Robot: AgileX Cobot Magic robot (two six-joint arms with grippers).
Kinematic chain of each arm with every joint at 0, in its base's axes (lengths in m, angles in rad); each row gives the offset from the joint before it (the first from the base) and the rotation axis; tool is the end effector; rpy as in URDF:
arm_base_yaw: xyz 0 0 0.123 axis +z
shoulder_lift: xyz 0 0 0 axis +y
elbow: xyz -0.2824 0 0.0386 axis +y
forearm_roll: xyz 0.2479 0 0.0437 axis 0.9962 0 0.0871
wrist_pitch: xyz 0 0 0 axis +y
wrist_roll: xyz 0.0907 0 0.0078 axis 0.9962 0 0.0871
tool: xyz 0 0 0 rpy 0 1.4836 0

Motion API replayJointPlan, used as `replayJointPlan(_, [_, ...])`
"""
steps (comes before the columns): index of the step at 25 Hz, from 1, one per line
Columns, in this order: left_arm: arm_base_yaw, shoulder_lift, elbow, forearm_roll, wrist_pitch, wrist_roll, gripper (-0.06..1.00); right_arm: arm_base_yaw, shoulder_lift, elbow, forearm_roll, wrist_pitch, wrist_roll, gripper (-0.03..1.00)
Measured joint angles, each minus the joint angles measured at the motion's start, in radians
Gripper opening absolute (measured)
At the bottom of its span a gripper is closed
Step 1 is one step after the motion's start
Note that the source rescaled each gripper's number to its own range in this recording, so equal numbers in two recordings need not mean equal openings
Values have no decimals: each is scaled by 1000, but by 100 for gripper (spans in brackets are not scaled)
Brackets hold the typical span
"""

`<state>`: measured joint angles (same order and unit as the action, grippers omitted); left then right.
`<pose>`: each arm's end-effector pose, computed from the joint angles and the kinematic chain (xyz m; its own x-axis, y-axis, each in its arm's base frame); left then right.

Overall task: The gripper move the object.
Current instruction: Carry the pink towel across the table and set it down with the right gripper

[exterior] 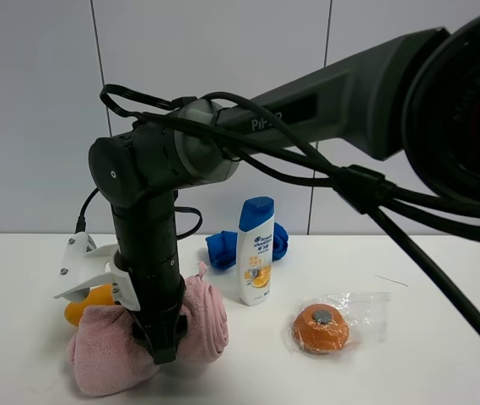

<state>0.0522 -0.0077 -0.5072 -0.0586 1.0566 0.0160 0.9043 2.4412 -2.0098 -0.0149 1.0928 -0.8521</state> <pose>-0.0065 -0.0050 0.2796 -0.4376 -0.0357 -0.8984 -0.0120 0.9994 -0.0339 0.3078 0.3893 0.1213 0.1940 -0.9780 -0.0772 -0.9766 -0.1851 -0.1096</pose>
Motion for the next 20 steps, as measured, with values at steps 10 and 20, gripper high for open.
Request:
replayJointPlan(10, [0, 0, 0, 0, 0, 0, 100, 0, 3, 0, -18, 37, 89, 15])
replayJointPlan(20, [0, 0, 0, 0, 0, 0, 100, 0, -46, 0, -57, 13, 206, 64])
